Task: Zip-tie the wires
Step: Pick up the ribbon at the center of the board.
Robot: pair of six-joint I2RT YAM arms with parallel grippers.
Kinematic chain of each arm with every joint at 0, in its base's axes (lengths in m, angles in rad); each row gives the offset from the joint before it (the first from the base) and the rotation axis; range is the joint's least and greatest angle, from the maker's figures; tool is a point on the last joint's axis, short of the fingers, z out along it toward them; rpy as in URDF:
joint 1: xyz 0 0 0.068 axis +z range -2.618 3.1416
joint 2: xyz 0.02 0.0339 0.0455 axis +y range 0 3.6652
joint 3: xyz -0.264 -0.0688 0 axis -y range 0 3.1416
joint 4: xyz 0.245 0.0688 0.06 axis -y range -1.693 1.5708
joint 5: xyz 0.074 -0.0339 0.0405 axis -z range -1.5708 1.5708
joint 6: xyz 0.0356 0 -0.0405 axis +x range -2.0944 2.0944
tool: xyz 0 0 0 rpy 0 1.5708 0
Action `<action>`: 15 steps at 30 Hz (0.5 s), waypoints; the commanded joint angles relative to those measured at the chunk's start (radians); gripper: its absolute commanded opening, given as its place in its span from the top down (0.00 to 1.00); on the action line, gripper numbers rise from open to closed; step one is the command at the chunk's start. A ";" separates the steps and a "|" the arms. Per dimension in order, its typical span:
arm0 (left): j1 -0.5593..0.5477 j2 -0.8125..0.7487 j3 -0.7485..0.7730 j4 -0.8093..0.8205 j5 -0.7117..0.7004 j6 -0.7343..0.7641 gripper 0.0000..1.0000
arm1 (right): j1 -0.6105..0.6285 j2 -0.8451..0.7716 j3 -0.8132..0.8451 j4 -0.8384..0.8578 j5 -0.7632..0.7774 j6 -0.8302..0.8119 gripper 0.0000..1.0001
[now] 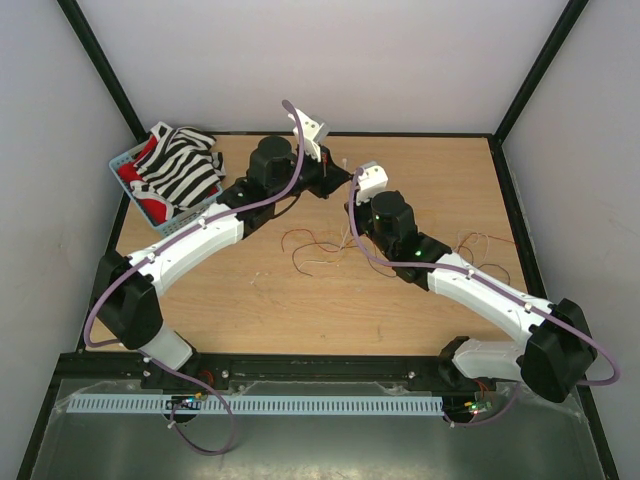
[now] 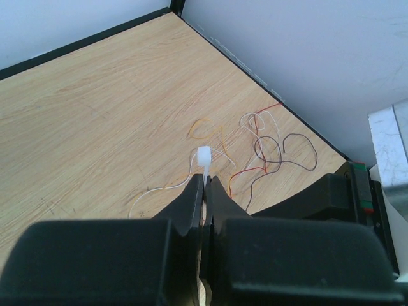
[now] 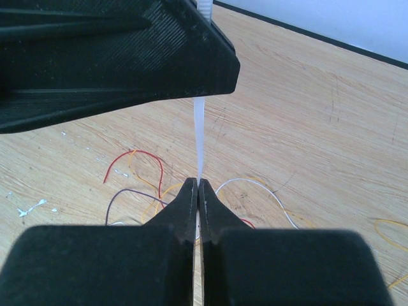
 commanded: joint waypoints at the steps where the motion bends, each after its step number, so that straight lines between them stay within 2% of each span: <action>1: -0.002 0.002 0.019 0.027 0.010 0.012 1.00 | 0.006 -0.006 0.003 0.012 0.012 0.012 0.88; 5: 0.023 0.006 0.013 0.029 0.052 -0.016 1.00 | 0.007 -0.029 -0.014 0.023 0.004 0.015 0.66; 11: 0.078 0.015 0.007 0.028 0.151 -0.039 1.00 | 0.006 -0.079 -0.047 0.001 -0.005 0.006 0.47; 15: 0.160 0.055 0.028 0.032 0.304 -0.063 1.00 | 0.004 -0.138 -0.071 -0.049 0.000 -0.001 0.39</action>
